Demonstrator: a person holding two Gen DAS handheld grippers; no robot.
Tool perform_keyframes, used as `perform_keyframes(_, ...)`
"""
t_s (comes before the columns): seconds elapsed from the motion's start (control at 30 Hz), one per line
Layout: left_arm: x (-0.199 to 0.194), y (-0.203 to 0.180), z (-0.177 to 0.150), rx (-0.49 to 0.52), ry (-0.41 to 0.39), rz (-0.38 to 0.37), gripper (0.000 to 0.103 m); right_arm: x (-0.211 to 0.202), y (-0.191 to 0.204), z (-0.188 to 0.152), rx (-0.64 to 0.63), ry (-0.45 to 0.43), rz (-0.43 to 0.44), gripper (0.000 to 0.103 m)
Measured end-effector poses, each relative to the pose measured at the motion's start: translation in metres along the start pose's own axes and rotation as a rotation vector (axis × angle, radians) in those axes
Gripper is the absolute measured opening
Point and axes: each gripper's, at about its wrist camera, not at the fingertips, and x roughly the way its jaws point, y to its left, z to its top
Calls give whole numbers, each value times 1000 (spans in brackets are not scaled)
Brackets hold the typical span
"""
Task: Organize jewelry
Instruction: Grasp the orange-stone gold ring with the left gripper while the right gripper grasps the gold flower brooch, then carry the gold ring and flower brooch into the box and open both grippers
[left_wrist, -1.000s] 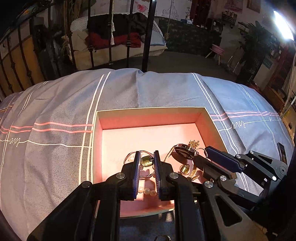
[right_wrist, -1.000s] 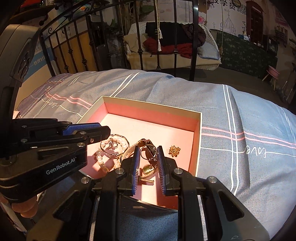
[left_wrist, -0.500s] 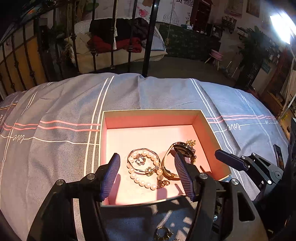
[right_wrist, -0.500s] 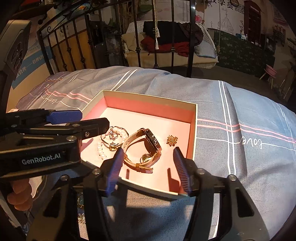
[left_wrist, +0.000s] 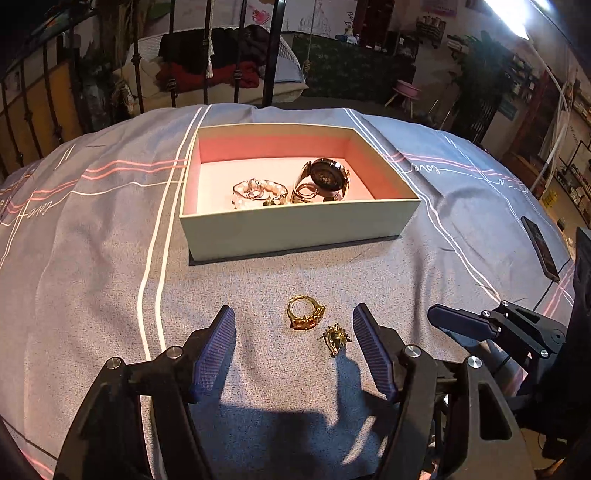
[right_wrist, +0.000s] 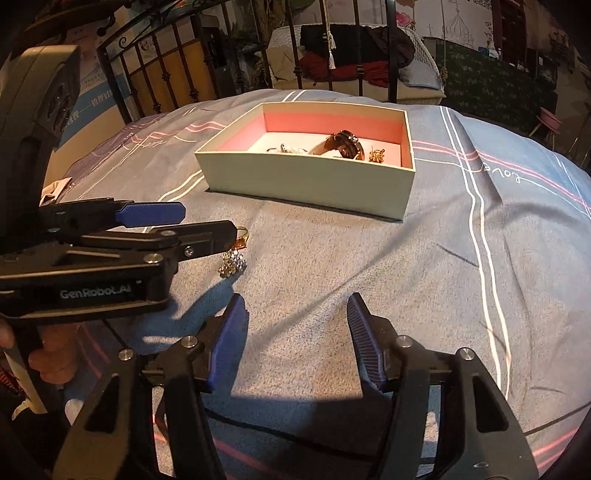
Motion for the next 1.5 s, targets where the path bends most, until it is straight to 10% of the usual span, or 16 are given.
perform_keyframes(0.23,22,3,3,-3,41,26,58,-1,1,-1,-3,-1,-6,59)
perform_keyframes(0.37,23,12,7,-30,44,-3,24,1,4,2,-13,6,-11,59)
perform_keyframes(0.8,9,54,5,-209,50,-103,24,41,46,38,-159,76,60,60)
perform_keyframes(0.97,5,57,4,-209,42,-89,24,47,55,44,-198,80,79,19)
perform_keyframes(1.5,-15,40,17,-147,-13,-107,24,-5,3,30,-34,-114,69,19)
